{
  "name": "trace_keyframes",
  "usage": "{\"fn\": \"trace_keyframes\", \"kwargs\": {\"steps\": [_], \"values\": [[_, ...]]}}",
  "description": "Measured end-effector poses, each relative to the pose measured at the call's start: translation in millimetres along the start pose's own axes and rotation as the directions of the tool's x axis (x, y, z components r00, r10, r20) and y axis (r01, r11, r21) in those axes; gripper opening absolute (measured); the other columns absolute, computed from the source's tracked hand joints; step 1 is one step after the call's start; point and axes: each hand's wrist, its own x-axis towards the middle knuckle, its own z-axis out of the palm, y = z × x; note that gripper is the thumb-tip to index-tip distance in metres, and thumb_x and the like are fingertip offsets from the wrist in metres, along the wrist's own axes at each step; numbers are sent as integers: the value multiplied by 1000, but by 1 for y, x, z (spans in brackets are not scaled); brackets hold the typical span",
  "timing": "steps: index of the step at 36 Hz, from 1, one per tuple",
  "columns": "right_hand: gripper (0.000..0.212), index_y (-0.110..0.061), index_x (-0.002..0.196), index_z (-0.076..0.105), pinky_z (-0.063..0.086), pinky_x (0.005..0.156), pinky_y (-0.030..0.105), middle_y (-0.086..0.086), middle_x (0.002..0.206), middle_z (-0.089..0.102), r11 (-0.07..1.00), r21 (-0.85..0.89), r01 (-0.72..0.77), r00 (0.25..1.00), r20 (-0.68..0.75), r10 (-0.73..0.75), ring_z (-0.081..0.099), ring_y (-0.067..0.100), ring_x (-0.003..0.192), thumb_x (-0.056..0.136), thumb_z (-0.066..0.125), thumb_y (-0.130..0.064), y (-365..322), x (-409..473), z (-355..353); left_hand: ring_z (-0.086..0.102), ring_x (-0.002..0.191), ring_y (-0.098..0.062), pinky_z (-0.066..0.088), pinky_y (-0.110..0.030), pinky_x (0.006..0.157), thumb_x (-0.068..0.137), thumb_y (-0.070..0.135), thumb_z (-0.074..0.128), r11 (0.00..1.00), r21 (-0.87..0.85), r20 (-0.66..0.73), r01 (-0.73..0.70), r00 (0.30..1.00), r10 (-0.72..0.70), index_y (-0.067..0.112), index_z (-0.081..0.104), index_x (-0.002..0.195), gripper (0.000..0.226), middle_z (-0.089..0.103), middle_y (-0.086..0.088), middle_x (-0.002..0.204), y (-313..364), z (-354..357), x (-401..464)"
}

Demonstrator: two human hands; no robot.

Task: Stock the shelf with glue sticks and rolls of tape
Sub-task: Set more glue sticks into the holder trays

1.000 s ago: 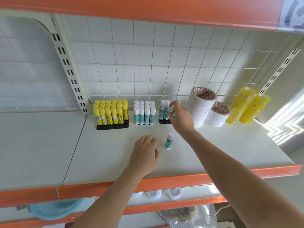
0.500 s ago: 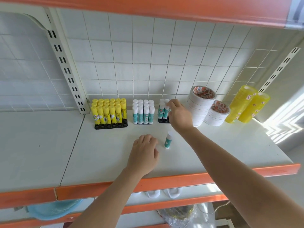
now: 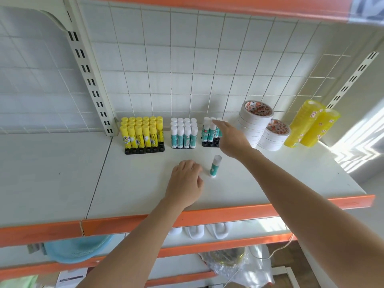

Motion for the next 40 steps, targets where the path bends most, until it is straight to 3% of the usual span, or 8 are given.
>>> {"fn": "trace_keyframes", "kwargs": {"steps": [3,7,10,13,20,26,32,40], "values": [[65,-21,144,40,51,86,43,0,152,34,998,70,9,995,-99,-3,54,31,115,85,37,7,1,-16,-1,48,103,-22,40,-34,89,88,18,48,1000,-13,23,1,1000,-1,15,59,106,22,54,-1,106,1,-2,-1],[35,-13,126,57,49,76,37,9,125,58,976,209,52,969,-245,1,61,28,96,95,42,-5,3,-50,5,46,105,-22,38,-34,91,89,17,48,1000,-28,23,6,1000,-5,14,60,109,24,54,-1,108,1,-4,0],[18,-14,110,62,47,67,33,1,107,66,966,248,71,937,-347,20,63,22,82,97,50,-15,2,-82,15,49,100,-26,40,-36,87,86,15,50,1000,-17,20,15,1000,-15,11,62,103,21,56,-4,103,2,-3,0],[11,-17,103,61,49,63,33,-5,103,65,967,244,70,915,-401,35,62,14,75,94,55,-18,-1,-104,27,51,97,-27,43,-38,84,85,14,51,1000,-11,15,11,1000,-11,11,62,101,19,57,-4,100,2,-2,0],[25,-22,102,55,49,60,31,-13,104,60,969,244,44,919,-390,57,59,7,75,92,52,-46,-9,-108,38,53,89,-27,46,-39,76,80,11,57,1000,-14,-32,-2,999,2,12,63,92,13,58,-3,92,0,-2,-1],[21,-23,104,53,42,60,27,-13,105,60,970,242,29,934,-353,60,55,2,75,91,61,-37,-11,-103,38,52,92,-26,45,-38,79,82,12,56,1000,-11,-30,-5,1000,4,12,63,94,14,57,-3,94,1,-2,0],[19,-19,101,54,47,64,29,-14,91,59,957,286,50,940,-338,52,54,3,73,89,65,-28,-10,-94,37,51,93,-25,43,-37,81,84,13,53,1000,-11,-15,6,1000,-7,13,63,97,16,56,-2,96,1,0,0],[14,-19,100,52,45,66,28,-9,92,66,928,372,-2,949,-291,119,62,9,72,90,62,-23,-4,-65,30,50,94,-25,43,-37,82,83,19,43,1000,-14,6,24,1000,-24,14,62,96,23,55,-2,97,0,0,0]]}}
